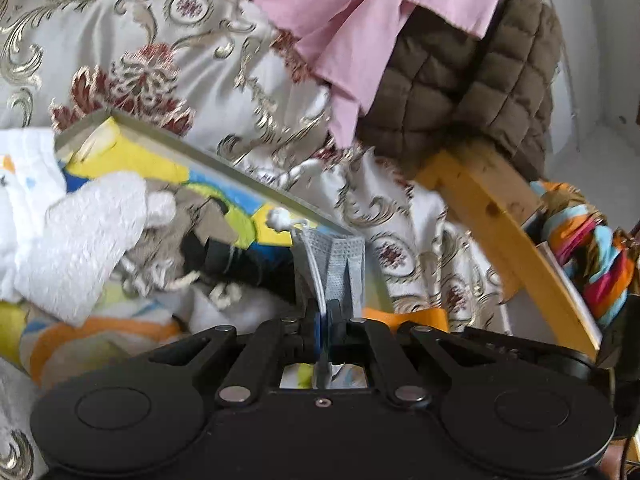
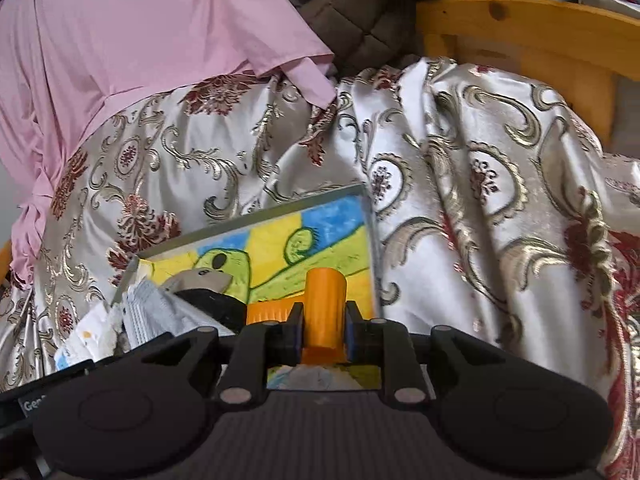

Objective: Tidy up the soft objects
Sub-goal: 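Carry the orange cup and grey mask with both tools over the tray, then open both tools to drop the cup and mask into the tray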

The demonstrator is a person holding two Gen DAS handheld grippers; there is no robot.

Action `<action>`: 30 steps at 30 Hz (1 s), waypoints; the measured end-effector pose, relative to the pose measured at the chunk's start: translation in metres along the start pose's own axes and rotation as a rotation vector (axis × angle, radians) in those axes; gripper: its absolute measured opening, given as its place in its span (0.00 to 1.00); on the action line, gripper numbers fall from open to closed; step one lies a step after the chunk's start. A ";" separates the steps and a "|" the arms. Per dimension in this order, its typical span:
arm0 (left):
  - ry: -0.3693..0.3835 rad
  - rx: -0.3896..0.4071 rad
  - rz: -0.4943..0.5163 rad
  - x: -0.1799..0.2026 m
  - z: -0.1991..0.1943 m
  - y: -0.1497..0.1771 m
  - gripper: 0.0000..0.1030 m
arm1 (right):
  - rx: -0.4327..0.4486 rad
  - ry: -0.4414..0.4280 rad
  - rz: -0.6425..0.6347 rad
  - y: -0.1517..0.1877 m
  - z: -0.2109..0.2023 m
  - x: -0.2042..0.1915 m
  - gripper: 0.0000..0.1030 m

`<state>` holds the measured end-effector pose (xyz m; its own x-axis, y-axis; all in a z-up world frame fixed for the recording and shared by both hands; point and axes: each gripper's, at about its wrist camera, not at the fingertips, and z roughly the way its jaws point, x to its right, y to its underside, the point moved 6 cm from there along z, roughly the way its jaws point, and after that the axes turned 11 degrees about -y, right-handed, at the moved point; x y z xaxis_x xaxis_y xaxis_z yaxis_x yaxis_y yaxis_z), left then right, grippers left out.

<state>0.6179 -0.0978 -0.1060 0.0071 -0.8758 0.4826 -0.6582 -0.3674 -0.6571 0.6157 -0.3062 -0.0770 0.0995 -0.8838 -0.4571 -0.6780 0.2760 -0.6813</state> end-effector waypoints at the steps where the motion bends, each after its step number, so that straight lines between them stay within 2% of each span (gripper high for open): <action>1: -0.011 -0.009 -0.007 -0.003 0.001 0.001 0.02 | -0.005 0.006 -0.003 0.002 -0.001 0.001 0.22; 12: -0.149 -0.055 0.050 -0.002 0.007 0.010 0.04 | -0.014 0.029 -0.073 0.008 -0.008 -0.006 0.34; 17: -0.176 -0.071 0.071 -0.002 0.004 0.012 0.13 | -0.004 0.037 -0.087 0.008 -0.012 -0.010 0.44; 22: -0.188 -0.081 0.058 -0.004 -0.002 0.013 0.19 | -0.006 0.049 -0.102 0.013 -0.014 -0.015 0.48; 27: -0.200 -0.061 0.046 -0.008 -0.016 0.010 0.31 | 0.016 0.063 -0.139 0.013 -0.025 -0.025 0.62; 29: -0.197 -0.050 0.040 -0.007 -0.023 0.008 0.34 | 0.031 0.075 -0.157 0.012 -0.032 -0.029 0.72; 30: -0.197 -0.043 0.038 -0.007 -0.027 0.006 0.37 | 0.037 0.080 -0.164 0.012 -0.036 -0.031 0.73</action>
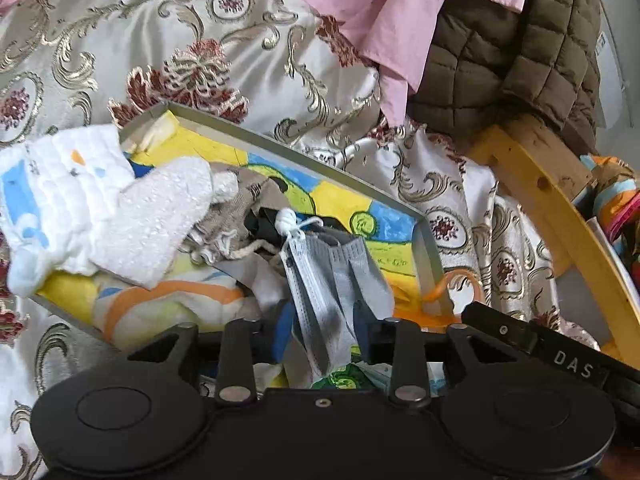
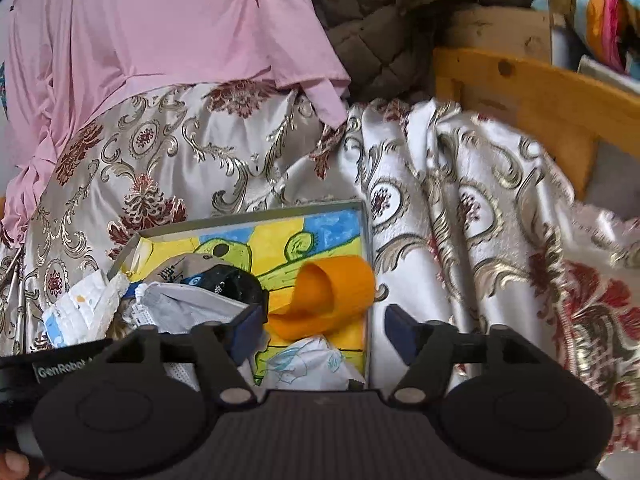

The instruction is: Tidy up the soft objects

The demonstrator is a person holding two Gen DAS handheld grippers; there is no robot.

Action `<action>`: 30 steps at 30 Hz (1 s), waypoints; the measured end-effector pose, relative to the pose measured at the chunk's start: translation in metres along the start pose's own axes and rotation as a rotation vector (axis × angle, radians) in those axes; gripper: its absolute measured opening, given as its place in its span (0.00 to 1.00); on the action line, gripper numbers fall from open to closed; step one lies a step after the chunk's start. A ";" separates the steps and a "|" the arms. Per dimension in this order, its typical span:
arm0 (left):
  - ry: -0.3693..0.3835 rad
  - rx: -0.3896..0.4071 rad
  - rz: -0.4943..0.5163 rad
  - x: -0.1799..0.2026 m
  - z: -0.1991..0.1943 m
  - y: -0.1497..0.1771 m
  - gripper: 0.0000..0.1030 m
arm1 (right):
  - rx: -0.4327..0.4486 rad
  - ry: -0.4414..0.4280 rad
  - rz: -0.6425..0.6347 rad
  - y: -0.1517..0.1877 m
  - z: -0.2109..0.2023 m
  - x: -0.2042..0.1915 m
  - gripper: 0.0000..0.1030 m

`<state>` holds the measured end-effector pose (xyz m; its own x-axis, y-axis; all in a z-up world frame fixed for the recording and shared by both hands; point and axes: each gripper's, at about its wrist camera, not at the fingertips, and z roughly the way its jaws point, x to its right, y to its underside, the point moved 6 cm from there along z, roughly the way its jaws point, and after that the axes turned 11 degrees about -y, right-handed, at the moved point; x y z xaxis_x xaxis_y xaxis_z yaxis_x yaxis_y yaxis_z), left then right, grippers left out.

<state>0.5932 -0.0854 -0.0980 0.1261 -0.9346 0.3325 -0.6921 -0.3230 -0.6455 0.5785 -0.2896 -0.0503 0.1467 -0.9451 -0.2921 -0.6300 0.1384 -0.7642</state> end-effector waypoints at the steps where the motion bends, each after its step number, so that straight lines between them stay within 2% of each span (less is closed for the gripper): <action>1: -0.001 0.004 -0.001 0.000 -0.003 -0.001 0.39 | 0.005 0.006 -0.006 -0.001 -0.004 -0.002 0.74; 10: 0.007 0.088 -0.007 0.000 -0.045 -0.014 0.70 | 0.053 0.028 -0.032 -0.012 -0.040 -0.014 0.91; 12: -0.011 0.112 -0.002 -0.002 -0.054 -0.016 0.81 | 0.062 0.030 -0.036 -0.014 -0.048 -0.016 0.96; 16: -0.051 0.158 0.016 -0.004 -0.073 -0.018 0.89 | 0.078 0.043 -0.039 -0.016 -0.063 -0.021 1.00; 24: -0.102 0.234 0.027 -0.013 -0.118 -0.016 0.95 | 0.109 0.050 -0.060 -0.011 -0.097 -0.039 1.00; 30: -0.120 0.286 0.031 -0.023 -0.159 -0.002 0.99 | 0.137 0.049 -0.099 0.001 -0.131 -0.061 1.00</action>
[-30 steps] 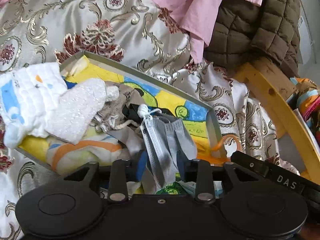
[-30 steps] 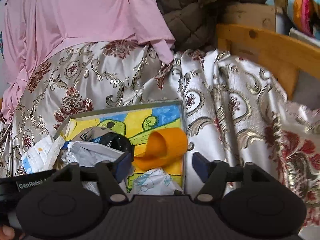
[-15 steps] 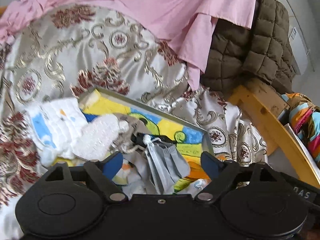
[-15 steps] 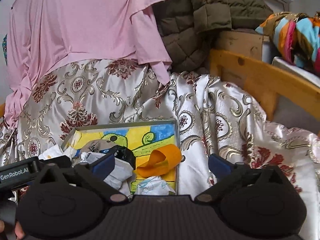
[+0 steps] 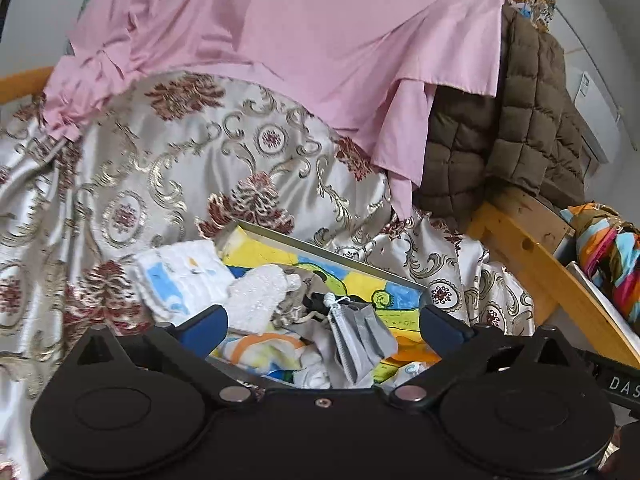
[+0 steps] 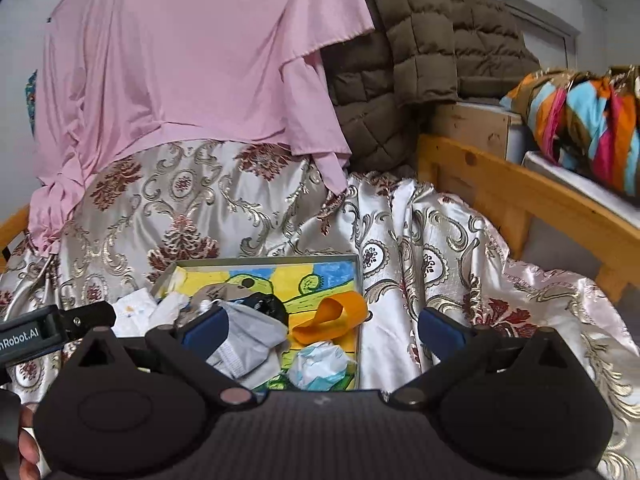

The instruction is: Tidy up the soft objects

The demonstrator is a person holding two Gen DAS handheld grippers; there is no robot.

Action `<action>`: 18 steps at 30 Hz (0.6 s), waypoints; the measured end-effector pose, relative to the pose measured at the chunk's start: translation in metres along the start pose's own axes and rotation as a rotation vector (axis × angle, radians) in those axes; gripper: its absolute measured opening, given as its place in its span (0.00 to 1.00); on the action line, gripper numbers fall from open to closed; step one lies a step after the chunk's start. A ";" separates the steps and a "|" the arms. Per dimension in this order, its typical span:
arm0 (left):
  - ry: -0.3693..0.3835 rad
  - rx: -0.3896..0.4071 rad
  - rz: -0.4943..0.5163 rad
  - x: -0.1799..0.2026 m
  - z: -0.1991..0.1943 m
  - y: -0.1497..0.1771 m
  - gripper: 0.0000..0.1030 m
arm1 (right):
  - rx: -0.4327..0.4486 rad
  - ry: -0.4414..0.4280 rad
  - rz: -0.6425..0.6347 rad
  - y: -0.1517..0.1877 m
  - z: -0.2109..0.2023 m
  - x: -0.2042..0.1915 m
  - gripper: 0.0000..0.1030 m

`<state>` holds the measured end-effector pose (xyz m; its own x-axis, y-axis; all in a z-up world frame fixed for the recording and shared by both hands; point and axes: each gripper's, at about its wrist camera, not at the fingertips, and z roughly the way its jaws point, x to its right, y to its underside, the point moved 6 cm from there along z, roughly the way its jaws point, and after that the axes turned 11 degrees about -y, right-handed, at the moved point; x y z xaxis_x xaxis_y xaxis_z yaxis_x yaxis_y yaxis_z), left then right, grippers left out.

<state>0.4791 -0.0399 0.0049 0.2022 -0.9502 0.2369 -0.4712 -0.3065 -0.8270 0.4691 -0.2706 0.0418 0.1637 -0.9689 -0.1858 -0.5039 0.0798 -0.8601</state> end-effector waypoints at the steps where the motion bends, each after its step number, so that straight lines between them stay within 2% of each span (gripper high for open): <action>1: -0.004 0.013 0.005 -0.002 -0.008 0.001 0.99 | 0.007 -0.001 -0.006 0.001 -0.006 -0.003 1.00; 8: -0.023 0.089 0.046 -0.016 -0.062 0.010 0.99 | 0.045 -0.011 -0.005 0.017 -0.050 -0.022 1.00; 18: -0.054 0.106 0.073 -0.041 -0.119 0.034 0.99 | 0.036 -0.010 -0.030 0.049 -0.090 -0.044 1.00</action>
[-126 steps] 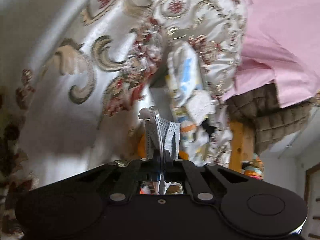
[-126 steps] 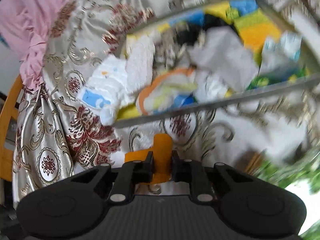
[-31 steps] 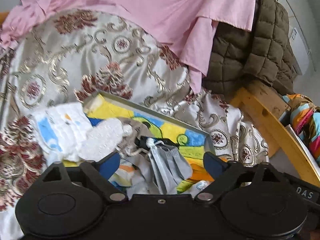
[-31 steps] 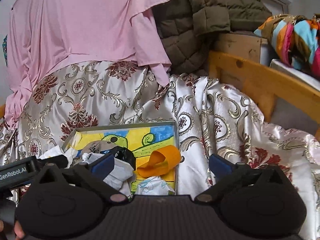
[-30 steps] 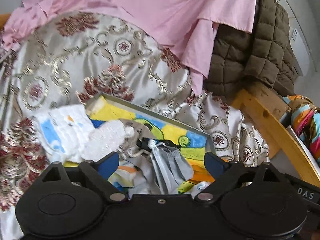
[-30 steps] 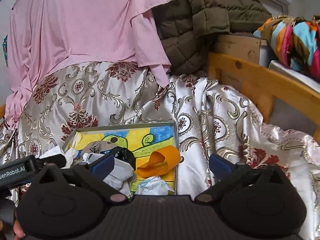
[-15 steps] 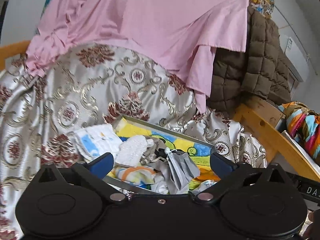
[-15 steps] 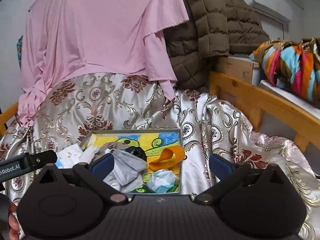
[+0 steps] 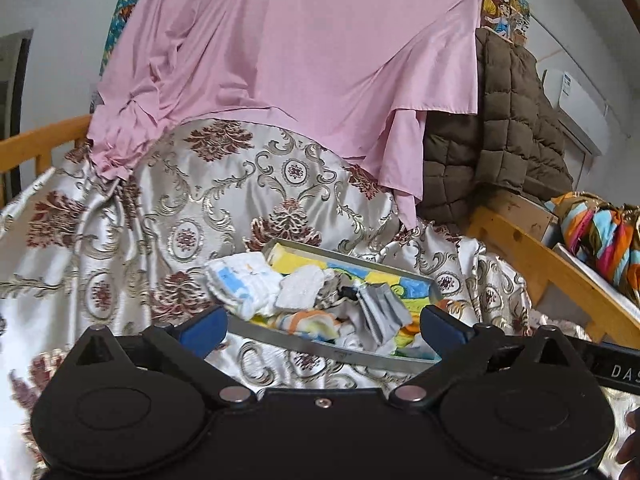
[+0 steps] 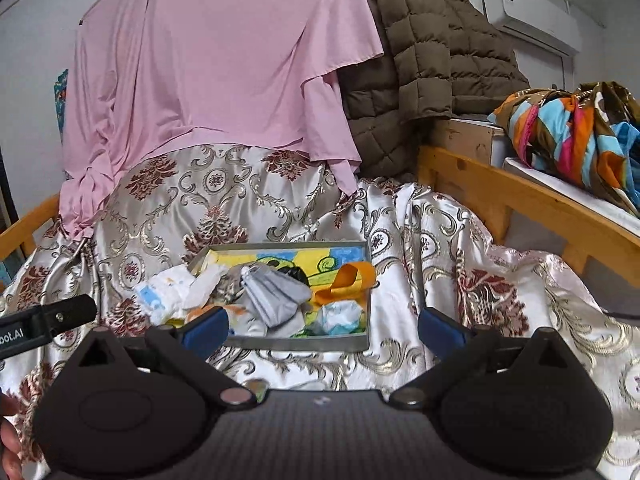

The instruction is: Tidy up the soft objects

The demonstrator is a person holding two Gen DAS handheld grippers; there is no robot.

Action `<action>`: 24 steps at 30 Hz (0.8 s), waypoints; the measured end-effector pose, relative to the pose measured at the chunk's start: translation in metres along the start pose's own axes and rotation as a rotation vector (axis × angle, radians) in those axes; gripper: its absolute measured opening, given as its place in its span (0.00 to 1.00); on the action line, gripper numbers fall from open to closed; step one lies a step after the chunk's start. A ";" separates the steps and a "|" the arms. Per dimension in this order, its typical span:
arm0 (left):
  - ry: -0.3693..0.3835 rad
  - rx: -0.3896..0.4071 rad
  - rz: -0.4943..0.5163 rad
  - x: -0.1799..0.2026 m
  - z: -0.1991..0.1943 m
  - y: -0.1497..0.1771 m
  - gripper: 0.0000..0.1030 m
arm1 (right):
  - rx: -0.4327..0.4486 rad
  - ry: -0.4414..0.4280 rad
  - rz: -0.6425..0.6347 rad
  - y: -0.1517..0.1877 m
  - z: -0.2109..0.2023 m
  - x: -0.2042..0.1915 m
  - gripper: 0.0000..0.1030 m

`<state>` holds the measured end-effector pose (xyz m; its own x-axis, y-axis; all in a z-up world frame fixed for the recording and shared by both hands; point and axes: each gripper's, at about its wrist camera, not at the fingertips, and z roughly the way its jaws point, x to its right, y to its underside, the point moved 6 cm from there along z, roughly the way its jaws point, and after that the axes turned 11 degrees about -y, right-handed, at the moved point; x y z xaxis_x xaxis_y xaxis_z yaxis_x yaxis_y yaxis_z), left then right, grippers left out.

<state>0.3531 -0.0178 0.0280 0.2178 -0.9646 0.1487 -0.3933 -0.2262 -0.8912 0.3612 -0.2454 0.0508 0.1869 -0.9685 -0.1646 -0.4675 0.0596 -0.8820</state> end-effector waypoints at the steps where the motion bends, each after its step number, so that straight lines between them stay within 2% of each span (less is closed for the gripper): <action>1: -0.004 0.006 0.005 -0.002 -0.005 0.001 0.99 | 0.002 -0.001 0.002 0.002 -0.005 -0.002 1.00; 9: -0.017 0.030 0.050 -0.014 -0.041 0.012 0.99 | 0.016 0.005 0.021 0.016 -0.037 -0.009 1.00; 24: -0.035 0.037 0.051 -0.043 -0.085 0.043 0.99 | 0.051 0.004 -0.006 0.044 -0.082 -0.035 1.00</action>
<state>0.2511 0.0026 0.0194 0.2300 -0.9692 0.0885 -0.3717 -0.1715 -0.9124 0.2633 -0.2285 0.0539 0.1859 -0.9698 -0.1579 -0.4215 0.0664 -0.9044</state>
